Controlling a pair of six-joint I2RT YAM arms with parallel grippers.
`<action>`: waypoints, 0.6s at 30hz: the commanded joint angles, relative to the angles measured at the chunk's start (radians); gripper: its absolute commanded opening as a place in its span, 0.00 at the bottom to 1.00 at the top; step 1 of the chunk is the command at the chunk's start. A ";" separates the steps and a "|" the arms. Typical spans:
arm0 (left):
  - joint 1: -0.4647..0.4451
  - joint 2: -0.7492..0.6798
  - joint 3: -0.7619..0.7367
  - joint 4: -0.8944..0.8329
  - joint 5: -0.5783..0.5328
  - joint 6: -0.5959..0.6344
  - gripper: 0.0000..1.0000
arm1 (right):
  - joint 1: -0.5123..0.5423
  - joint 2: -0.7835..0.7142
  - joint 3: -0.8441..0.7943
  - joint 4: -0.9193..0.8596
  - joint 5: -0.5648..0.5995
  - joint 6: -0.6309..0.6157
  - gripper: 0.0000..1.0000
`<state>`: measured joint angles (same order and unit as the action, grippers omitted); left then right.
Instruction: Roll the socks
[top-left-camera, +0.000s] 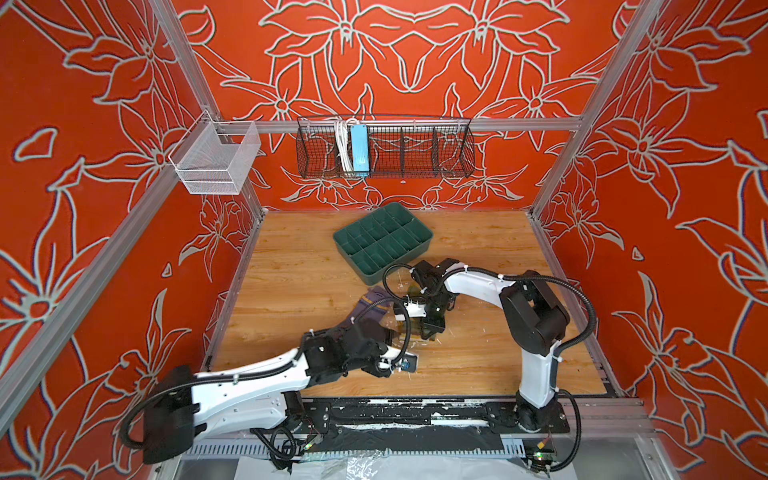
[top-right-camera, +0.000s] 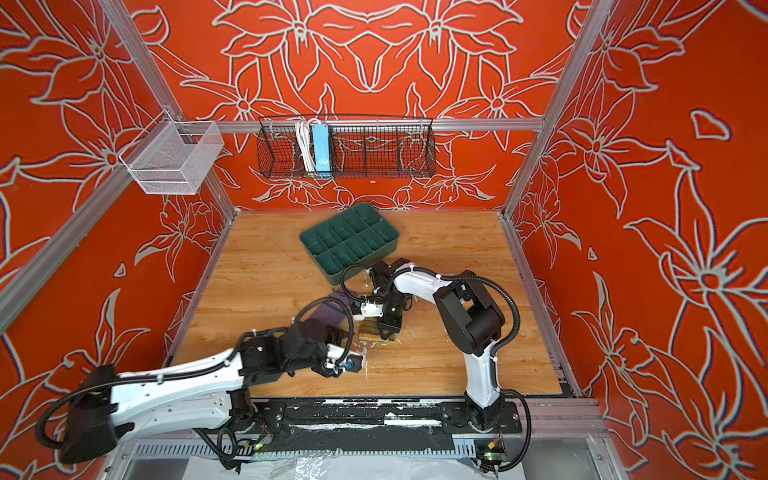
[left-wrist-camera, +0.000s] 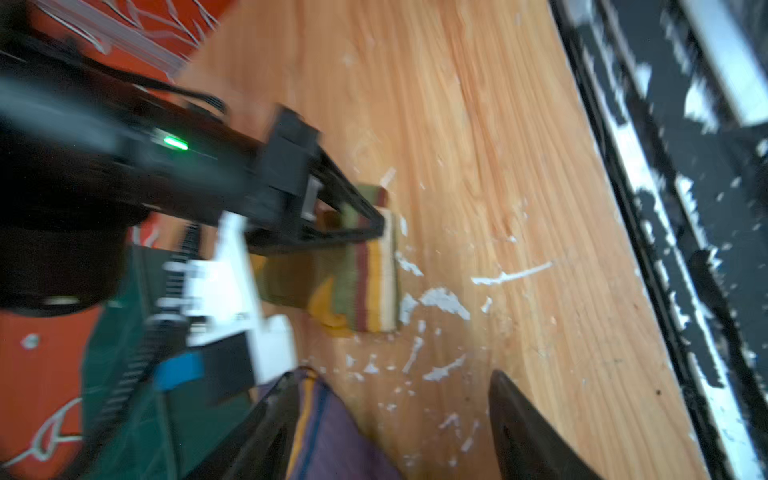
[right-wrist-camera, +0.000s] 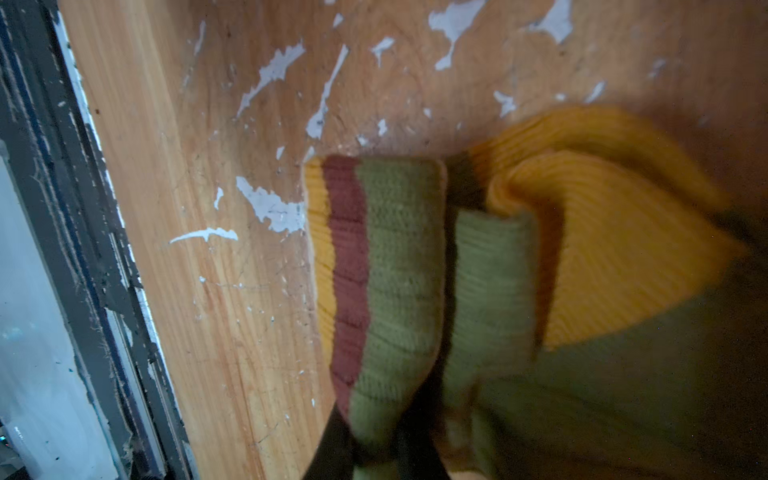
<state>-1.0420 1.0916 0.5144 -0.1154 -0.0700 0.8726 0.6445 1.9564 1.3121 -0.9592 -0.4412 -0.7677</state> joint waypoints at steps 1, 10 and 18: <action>-0.009 0.108 -0.012 0.301 -0.113 -0.041 0.71 | 0.003 0.073 -0.036 0.016 0.008 0.010 0.00; -0.007 0.424 0.097 0.433 -0.224 -0.073 0.64 | -0.003 0.093 -0.031 0.020 -0.033 0.018 0.00; -0.006 0.498 0.115 0.346 -0.111 -0.038 0.33 | -0.017 0.069 -0.029 0.019 -0.056 0.015 0.00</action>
<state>-1.0466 1.5749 0.6155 0.2642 -0.2386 0.8215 0.6270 1.9743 1.3128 -0.9615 -0.5224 -0.7498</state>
